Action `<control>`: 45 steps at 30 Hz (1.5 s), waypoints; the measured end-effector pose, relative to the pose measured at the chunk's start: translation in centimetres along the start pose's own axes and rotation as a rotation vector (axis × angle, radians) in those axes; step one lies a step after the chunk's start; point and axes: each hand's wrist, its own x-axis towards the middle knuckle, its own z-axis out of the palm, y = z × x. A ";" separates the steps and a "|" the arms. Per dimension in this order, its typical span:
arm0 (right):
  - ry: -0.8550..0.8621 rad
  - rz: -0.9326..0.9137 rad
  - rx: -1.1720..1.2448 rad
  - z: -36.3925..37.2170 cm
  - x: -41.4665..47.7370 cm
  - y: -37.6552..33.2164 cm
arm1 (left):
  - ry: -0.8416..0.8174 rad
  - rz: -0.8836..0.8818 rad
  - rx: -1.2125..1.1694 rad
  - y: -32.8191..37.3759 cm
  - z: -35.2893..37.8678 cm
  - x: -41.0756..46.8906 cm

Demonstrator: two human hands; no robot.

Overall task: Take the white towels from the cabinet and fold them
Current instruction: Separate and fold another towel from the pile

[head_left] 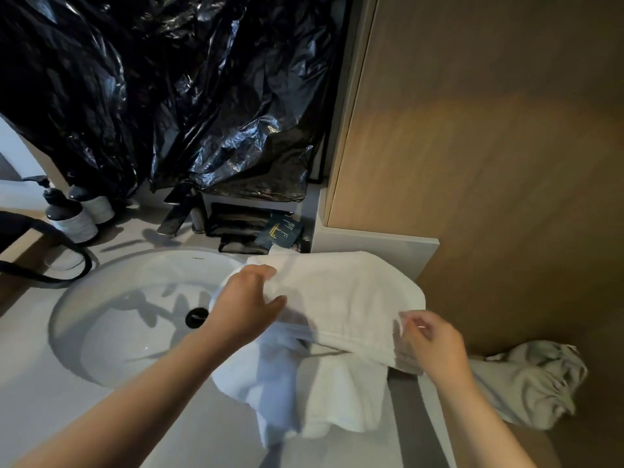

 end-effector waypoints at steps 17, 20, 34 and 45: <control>0.031 0.363 0.287 -1.0 0.1 5.9 | -0.161 0.472 0.232 2.5 5.9 0.5; -0.030 0.391 0.258 -0.6 0.4 6.4 | -0.168 0.500 0.228 2.4 6.1 0.7; -0.107 0.569 0.438 -1.0 0.8 6.2 | -0.197 0.531 0.204 1.0 6.5 1.7; 0.023 0.667 0.705 0.9 -1.0 7.5 | -0.249 0.630 0.148 0.1 6.2 2.0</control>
